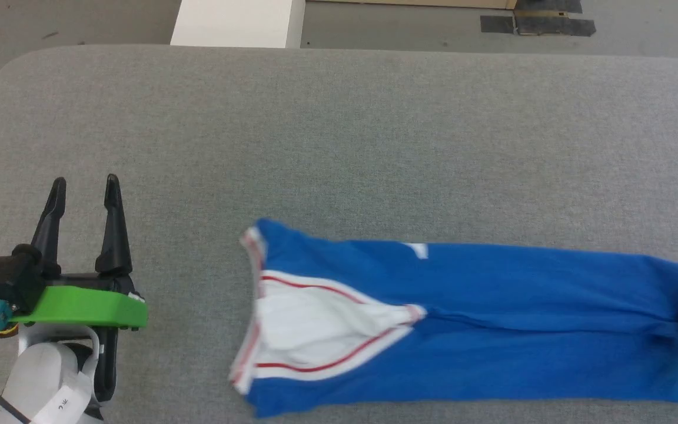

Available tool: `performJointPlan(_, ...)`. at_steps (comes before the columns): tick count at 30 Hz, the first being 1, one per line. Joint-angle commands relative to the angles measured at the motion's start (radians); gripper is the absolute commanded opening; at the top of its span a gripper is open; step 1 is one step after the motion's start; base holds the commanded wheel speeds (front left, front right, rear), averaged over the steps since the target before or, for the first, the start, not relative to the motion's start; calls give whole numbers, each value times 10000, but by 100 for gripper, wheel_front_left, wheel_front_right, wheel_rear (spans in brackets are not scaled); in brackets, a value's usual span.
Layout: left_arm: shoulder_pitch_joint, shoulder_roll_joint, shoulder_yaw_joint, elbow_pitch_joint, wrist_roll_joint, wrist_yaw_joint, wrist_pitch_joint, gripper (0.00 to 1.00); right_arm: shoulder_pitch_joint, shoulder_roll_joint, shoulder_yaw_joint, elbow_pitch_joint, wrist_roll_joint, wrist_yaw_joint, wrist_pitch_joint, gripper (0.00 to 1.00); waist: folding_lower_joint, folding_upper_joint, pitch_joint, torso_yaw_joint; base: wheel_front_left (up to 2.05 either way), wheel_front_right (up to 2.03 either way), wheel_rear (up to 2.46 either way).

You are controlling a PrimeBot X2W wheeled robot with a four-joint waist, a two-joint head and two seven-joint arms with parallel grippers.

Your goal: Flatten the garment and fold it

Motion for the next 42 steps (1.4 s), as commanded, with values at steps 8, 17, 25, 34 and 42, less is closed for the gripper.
performJointPlan(8, -10, -231, 263, 130, 312, -329, -47, 100, -412, -377, -1116, 442, -1097, -21, -86, 0, 0, -1, 107, -27, 0, 0, 0)
performJointPlan(17, 375, -579, 382, 299, 472, -456, -47, 100, 676, -1041, 783, -1927, -835, -21, 2003, 0, 0, -1, -532, -147, 0, 0, 0)
performJointPlan(25, 817, -803, 515, 278, 562, -472, -47, 100, 1291, -924, 2407, -5100, 249, -21, 3280, 0, 0, -1, -899, -220, 0, 0, 0)
performJointPlan(34, 1087, -975, 553, 345, 546, -599, -47, 100, 257, -163, 4882, -5132, 1086, -21, 2871, 0, 0, -1, -1121, 82, 0, 0, 0)
performJointPlan(42, 967, -1047, 449, 537, 524, -746, -47, 100, -1140, 912, 6647, -3342, 1670, -21, 1913, 0, 0, -1, -1022, 603, 0, 0, 0)
